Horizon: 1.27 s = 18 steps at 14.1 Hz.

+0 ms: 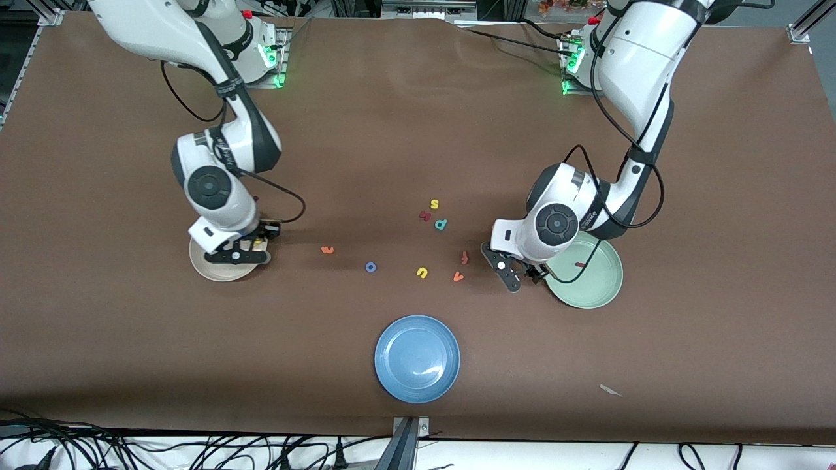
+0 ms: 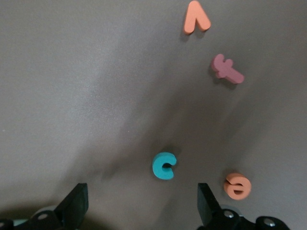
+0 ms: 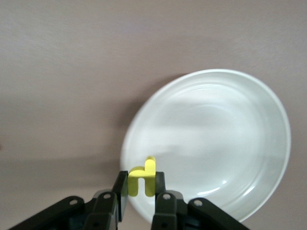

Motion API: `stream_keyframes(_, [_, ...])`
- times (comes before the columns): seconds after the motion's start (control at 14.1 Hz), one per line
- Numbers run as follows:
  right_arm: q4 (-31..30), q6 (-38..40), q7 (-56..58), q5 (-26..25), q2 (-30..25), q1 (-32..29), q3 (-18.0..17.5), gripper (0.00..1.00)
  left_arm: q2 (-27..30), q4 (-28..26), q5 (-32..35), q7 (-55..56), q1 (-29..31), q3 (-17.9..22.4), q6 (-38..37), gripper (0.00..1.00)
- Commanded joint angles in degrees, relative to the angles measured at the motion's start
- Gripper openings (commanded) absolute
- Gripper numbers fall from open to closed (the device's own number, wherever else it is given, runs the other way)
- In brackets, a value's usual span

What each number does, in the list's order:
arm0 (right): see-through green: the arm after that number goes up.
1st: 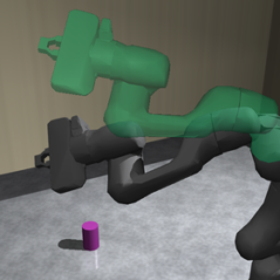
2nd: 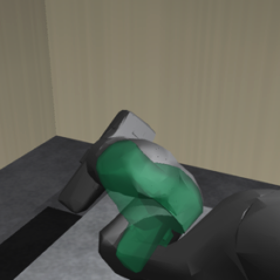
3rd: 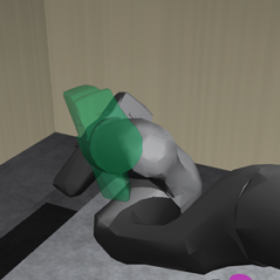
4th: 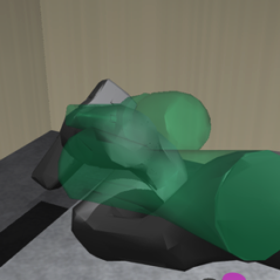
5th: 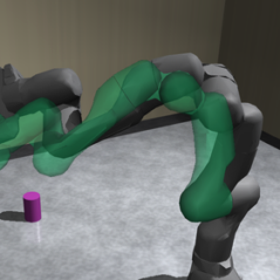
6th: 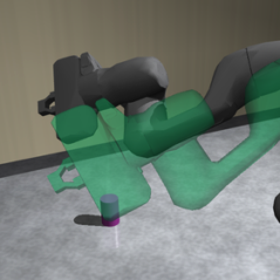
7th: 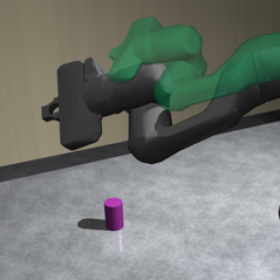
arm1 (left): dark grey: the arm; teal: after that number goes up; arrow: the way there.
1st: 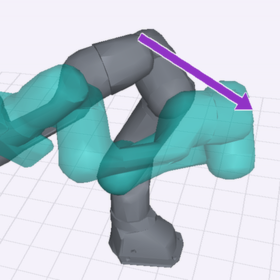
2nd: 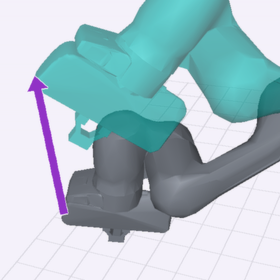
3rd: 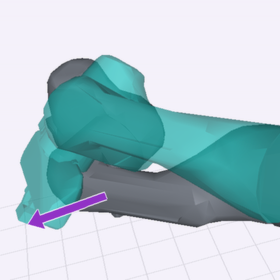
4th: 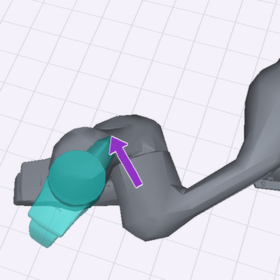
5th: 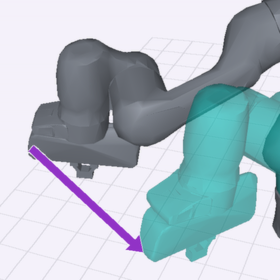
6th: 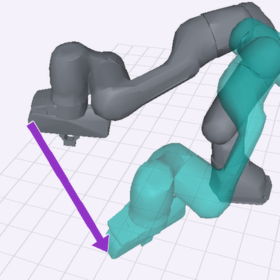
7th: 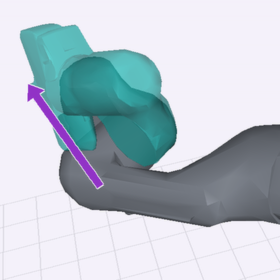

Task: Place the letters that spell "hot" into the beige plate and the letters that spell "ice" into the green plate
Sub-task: 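Place the yellow h on the beige plate while the left gripper grasps cyan c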

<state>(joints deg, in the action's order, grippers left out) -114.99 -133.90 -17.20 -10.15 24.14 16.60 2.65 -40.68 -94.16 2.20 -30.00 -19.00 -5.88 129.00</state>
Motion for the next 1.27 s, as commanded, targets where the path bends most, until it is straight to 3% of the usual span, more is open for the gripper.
stream_keyframes(0.0, [-5.93,-6.96,11.72,3.29,-2.17,-0.34,3.93,0.09,-1.51,1.61,1.57,0.21,-0.07,-0.01,1.43,0.98])
stream_keyframes(0.14, [-8.92,-13.11,15.87,3.56,-1.82,-0.34,5.35,0.11,-1.77,1.61,1.31,0.99,-0.25,-0.01,1.6,0.96])
stream_keyframes(0.21, [-9.54,-14.88,16.23,3.56,-1.56,-0.6,5.35,0.19,-1.94,1.43,1.49,1.34,-1.03,-0.01,1.6,0.93])
stream_keyframes(0.28, [-9.55,-15.07,16.41,3.65,-1.55,-0.86,5.35,0.73,-2.03,1.35,1.49,1.44,-1.47,0.08,1.6,0.91])
stream_keyframes(0.35, [-9.37,-14.82,16.15,4.69,-1.82,-0.87,5.26,1.0,-2.12,1.34,1.57,1.44,-1.56,0.08,1.69,0.87])
stream_keyframes(0.71, [-4.81,-6.83,16.15,8.2,-1.91,-0.69,2.72,1.0,-3.0,0.2,1.66,1.26,-1.57,-0.01,5.38,0.78])
stream_keyframes(0.85, [-2.7,-4.71,15.98,13.03,-1.64,-0.43,1.23,1.0,-2.91,0.2,1.66,0.82,-1.57,0.08,5.38,0.58])
stream_keyframes(0.92, [-2.17,-4.62,15.45,15.66,-1.56,-0.25,0.26,1.0,-2.91,0.12,1.66,0.99,-1.48,0.08,4.95,0.53])
stream_keyframes(1.06, [-0.77,-4.62,12.48,16.92,-0.51,0.53,-1.15,1.0,-2.73,0.11,1.66,0.56,-1.13,0.08,4.68,0.31])
stream_keyframes(1.2, [0.47,-4.62,11.23,16.83,0.55,2.29,-1.77,1.0,-2.47,0.2,1.66,0.56,-1.21,0.08,3.98,0.27])
